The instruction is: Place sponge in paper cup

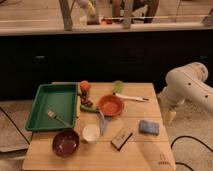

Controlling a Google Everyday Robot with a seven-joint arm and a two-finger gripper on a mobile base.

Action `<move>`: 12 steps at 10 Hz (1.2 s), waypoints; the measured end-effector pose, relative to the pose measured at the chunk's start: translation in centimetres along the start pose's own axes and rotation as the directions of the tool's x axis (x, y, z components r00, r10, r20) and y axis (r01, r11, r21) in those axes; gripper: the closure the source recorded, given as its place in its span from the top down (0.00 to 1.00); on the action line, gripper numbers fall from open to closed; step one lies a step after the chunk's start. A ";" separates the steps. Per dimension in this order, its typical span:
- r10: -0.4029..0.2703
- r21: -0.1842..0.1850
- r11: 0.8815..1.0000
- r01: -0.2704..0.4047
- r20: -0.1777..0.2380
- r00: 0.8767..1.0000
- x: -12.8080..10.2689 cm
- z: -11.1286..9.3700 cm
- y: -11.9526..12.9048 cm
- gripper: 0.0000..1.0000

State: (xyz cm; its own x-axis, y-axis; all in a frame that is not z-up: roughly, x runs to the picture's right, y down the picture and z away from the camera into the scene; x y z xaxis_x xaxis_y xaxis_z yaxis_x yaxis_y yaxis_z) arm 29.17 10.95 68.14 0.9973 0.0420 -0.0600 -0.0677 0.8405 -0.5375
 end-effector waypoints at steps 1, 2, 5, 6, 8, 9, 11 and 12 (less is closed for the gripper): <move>0.000 0.000 1.000 0.000 0.000 1.000 0.0 0.0 0.0 0.80; 0.000 0.000 1.000 0.000 0.000 1.000 0.0 0.0 0.0 0.80; -0.001 -0.001 1.000 0.001 0.000 1.000 0.0 0.1 0.0 0.80; -0.016 -0.005 1.000 0.016 -0.002 1.000 0.1 0.5 0.1 0.80; -0.055 -0.014 0.998 0.055 -0.002 0.998 0.2 2.9 0.3 0.80; -0.076 -0.019 0.997 0.076 -0.001 0.997 0.1 4.2 0.4 0.80; -0.105 -0.026 0.994 0.105 -0.001 0.994 0.2 5.1 0.5 0.80; -0.117 -0.030 0.993 0.117 -0.001 0.993 0.2 5.4 0.6 0.80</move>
State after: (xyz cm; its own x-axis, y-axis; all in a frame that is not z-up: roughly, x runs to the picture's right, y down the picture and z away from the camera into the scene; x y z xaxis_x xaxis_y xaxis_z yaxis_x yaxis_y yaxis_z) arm 29.50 14.38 72.31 0.9984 -0.0573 0.0020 0.0484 0.8231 -0.5659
